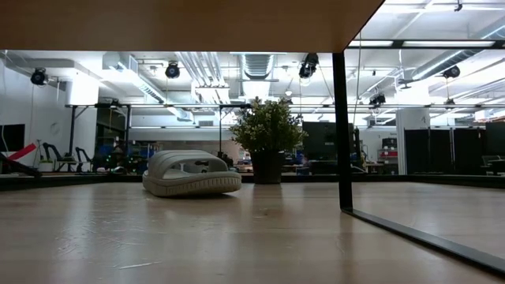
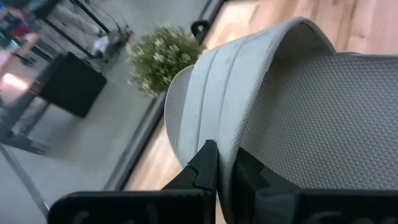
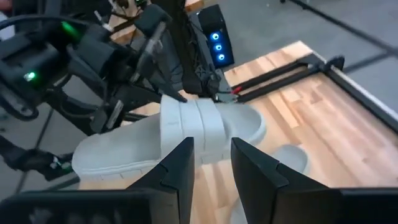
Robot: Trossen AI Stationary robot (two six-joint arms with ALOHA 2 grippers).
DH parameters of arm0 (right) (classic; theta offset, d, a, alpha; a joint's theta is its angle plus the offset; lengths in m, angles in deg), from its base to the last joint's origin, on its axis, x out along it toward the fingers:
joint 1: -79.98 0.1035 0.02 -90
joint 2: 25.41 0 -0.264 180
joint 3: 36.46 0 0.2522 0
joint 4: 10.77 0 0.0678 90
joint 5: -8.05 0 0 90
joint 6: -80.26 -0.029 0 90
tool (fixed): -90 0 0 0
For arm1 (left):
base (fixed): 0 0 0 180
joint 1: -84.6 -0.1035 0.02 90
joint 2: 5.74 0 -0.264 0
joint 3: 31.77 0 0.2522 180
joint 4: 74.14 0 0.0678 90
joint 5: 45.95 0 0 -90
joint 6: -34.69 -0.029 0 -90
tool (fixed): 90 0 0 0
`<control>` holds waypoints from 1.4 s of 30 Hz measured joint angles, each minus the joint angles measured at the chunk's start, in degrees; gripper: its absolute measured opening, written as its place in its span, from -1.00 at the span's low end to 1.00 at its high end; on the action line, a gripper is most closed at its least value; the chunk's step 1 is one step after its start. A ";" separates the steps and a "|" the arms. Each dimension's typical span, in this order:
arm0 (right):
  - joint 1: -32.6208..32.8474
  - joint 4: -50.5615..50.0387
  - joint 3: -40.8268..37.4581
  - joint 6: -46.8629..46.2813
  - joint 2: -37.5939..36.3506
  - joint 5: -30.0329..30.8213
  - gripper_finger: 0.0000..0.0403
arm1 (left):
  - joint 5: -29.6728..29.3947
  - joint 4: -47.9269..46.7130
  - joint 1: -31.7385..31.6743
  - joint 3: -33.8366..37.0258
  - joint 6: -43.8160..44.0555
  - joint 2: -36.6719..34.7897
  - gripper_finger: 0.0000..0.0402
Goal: Pick and place slides into the shelf
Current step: Put the top gray slipper on the shelf
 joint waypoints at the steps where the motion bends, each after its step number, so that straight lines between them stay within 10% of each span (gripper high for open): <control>1: -0.02 0.09 -0.38 -1.38 0.05 -0.04 -0.52 | -1.02 0.00 0.00 0.00 -0.92 -0.21 -1.00; 16: 0.18 23.16 -12.57 -23.51 0.09 -6.30 -0.50 | -17.47 0.02 -2.78 -0.27 -7.11 -1.39 -1.00; 32: 1.90 21.80 -16.82 -27.34 -0.02 -0.88 0.21 | -21.62 0.46 -7.86 -0.50 -11.36 -1.76 -1.00; 42: 1.92 27.65 -17.72 -27.62 1.15 2.37 0.32 | -23.73 2.79 -8.20 -0.57 -11.36 -1.76 -1.00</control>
